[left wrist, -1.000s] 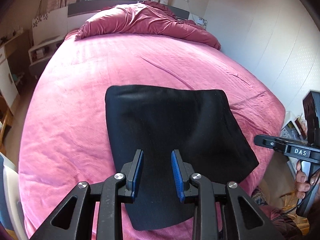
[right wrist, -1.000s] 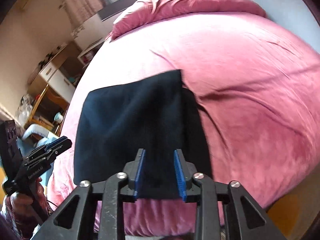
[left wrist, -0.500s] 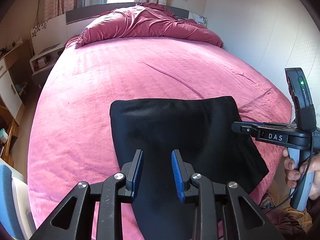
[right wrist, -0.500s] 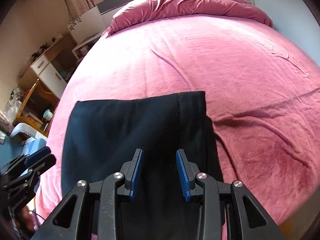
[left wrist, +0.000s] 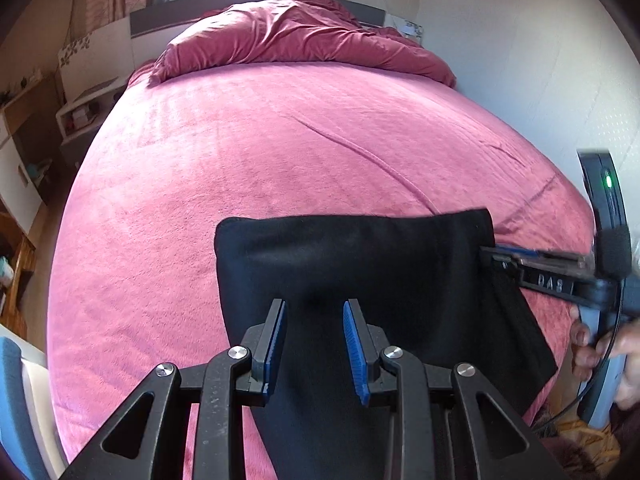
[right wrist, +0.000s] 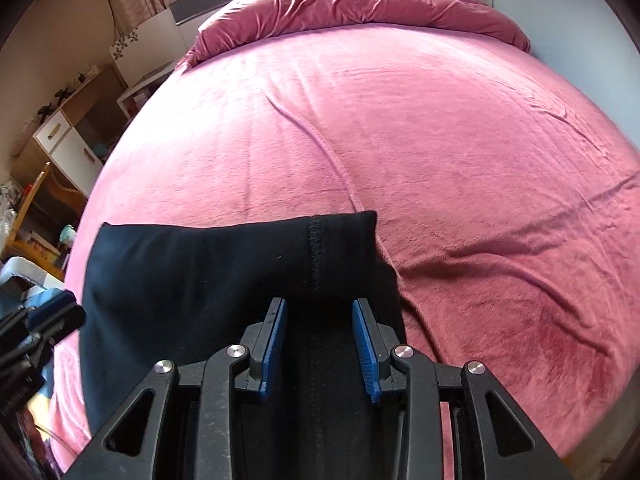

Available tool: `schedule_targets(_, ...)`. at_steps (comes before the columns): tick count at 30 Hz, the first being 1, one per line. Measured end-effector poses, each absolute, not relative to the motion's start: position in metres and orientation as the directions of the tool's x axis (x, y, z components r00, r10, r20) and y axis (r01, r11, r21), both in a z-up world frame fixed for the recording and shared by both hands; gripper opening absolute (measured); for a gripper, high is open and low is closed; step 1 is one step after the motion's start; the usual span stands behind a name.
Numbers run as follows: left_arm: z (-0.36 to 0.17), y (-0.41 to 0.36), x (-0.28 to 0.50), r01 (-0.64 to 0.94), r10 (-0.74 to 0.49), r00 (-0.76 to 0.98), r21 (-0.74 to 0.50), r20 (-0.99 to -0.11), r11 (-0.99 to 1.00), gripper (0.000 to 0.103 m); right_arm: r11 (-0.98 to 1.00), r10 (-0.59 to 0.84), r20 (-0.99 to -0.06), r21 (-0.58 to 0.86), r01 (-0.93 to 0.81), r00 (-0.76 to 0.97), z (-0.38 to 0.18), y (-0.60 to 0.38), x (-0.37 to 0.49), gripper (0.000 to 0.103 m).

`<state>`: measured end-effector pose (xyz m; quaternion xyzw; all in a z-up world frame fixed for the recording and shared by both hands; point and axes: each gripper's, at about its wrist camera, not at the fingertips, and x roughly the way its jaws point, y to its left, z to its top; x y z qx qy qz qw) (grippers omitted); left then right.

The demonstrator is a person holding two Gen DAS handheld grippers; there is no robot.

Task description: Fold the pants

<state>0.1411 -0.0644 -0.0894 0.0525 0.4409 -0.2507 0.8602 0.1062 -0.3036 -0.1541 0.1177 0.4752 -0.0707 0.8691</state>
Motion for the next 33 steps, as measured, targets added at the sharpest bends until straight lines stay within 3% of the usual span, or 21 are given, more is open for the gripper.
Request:
schedule_targets(14,-0.147,-0.052,0.207,0.328,-0.448,0.346,-0.341,-0.824,0.881,0.029,0.959,-0.022,-0.835,0.138,0.247,0.550,-0.195,-0.315,0.122,0.035)
schedule_targets(19,-0.136,-0.038,0.195,0.318,-0.492,0.374,-0.389,-0.787,0.864,0.030,0.942,0.055,-0.815,0.234,0.241,0.577,-0.197,-0.332,0.112,0.050)
schedule_targets(21,-0.131,-0.023,0.186,0.295,-0.515,0.388,-0.426,-0.764,0.855,0.038,0.934,0.083,-0.805,0.268,0.236,0.588,-0.196,-0.336,0.107,0.054)
schedule_targets(23,-0.129,-0.012,0.178,0.285,-0.515,0.403,-0.431,-0.757,0.856,0.064,0.936,0.081,-0.805,0.265,0.234,0.588,-0.196,-0.336,0.100,0.062)
schedule_targets(24,-0.129,-0.005,0.174,0.280,-0.511,0.408,-0.429,-0.757,0.859,0.069,0.936,0.073,-0.808,0.258,0.239,0.585,-0.198,-0.337,0.098,0.071)
schedule_targets(25,-0.131,0.001,0.168,0.277,-0.517,0.403,-0.437,-0.755,0.856,0.071,0.931,0.080,-0.810,0.269,0.248,0.581,-0.201,-0.340,0.095,0.076)
schedule_targets(33,-0.144,0.022,0.136,0.302,-0.596,0.333,-0.516,-0.730,0.801,0.071,0.916,0.171,-0.803,0.343,0.209,0.570,-0.207,-0.347,0.076,0.077)
